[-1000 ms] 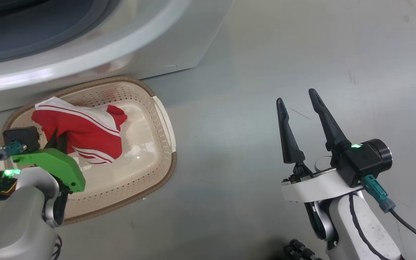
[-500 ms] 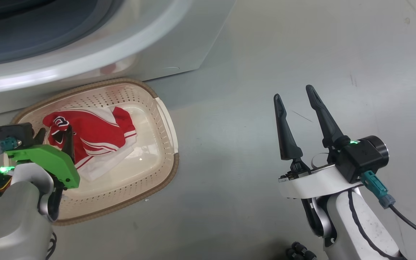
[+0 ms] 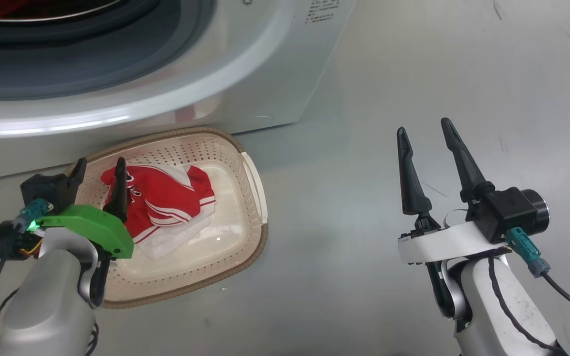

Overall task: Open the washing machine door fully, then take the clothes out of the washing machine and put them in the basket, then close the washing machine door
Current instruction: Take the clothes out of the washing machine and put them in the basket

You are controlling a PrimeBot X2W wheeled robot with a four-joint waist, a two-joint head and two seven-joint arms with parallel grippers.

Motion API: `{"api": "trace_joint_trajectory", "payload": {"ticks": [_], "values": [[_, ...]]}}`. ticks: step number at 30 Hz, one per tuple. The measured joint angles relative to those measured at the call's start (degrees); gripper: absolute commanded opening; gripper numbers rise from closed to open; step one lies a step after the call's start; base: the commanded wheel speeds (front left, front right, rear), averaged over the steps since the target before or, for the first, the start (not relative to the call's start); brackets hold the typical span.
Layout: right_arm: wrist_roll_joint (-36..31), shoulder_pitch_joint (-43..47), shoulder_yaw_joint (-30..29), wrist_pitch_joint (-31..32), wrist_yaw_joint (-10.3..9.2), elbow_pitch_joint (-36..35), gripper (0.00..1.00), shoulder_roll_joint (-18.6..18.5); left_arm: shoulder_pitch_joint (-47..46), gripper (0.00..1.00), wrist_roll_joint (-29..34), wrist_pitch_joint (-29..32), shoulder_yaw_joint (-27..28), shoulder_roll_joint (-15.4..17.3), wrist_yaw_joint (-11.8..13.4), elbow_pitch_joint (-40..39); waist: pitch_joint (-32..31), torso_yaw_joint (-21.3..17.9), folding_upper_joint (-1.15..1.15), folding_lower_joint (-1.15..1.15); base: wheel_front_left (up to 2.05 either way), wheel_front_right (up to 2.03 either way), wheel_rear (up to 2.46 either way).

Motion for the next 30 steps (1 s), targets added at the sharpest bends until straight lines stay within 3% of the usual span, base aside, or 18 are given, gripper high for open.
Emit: {"api": "trace_joint_trajectory", "payload": {"ticks": [13,21,30], "values": [[-0.5,3.9,-2.8,0.0,0.0,3.4,1.0,-1.1,6.0,1.0,2.6,-0.7,0.6,-1.2,-0.1,-8.5,-9.6,5.9,0.0,0.0,0.0,0.0,0.0],[-0.5,8.1,-3.4,0.0,0.08,4.4,1.0,-1.5,8.9,1.0,6.4,-0.7,2.8,-1.0,1.8,-19.4,-15.9,9.0,0.0,0.0,0.0,0.0,0.0],[-0.5,11.0,-3.1,0.0,0.19,4.5,1.0,-1.4,17.1,1.0,7.2,-0.7,4.4,0.2,4.3,-25.7,-22.2,11.0,0.0,0.0,0.0,0.0,0.0]]}}
